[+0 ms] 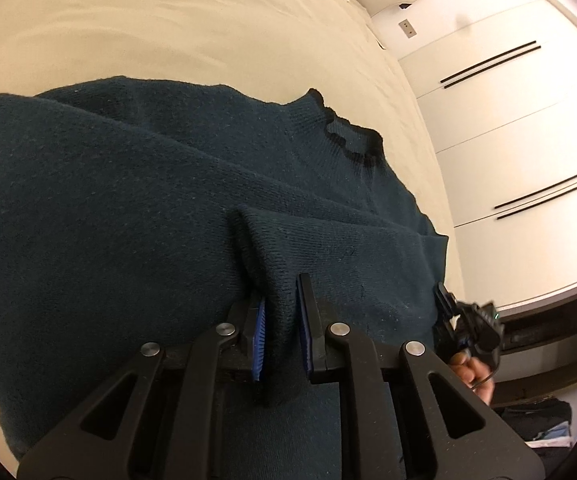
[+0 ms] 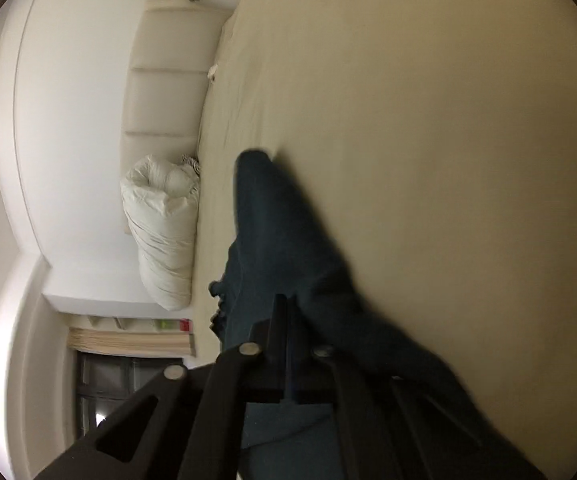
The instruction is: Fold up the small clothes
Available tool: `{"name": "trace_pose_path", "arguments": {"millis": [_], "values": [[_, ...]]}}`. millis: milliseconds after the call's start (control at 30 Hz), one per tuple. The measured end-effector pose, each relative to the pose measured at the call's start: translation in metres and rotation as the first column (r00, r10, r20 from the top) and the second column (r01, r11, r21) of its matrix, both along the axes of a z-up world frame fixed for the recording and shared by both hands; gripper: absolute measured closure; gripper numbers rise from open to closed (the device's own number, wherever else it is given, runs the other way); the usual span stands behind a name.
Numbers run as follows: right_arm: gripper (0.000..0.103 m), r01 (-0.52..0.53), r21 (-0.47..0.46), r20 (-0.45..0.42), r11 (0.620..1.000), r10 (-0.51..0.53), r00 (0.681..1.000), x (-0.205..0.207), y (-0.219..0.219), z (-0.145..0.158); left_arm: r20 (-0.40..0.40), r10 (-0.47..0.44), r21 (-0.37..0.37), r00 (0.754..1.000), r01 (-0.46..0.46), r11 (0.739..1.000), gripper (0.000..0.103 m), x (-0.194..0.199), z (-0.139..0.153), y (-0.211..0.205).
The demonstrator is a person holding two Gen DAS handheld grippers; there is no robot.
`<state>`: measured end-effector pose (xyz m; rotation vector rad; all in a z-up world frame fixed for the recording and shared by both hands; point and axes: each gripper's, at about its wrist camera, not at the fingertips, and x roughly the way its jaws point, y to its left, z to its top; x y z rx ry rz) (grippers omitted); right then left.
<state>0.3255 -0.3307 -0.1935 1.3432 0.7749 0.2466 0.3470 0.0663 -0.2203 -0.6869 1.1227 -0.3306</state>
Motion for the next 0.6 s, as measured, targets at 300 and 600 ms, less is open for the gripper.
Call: {"name": "trace_pose_path", "arguments": {"millis": [300, 600], "values": [[0.051, 0.004, -0.202, 0.123, 0.979, 0.022, 0.992, 0.001, -0.003, 0.08, 0.191, 0.118, 0.244, 0.974, -0.164, 0.956, 0.089, -0.025, 0.065, 0.01], [0.085, -0.164, -0.194, -0.005, 0.967, 0.167, 0.986, 0.057, 0.055, 0.025, 0.148, -0.13, 0.351, 0.98, 0.071, 0.934, 0.089, 0.008, 0.017, -0.064]]}}
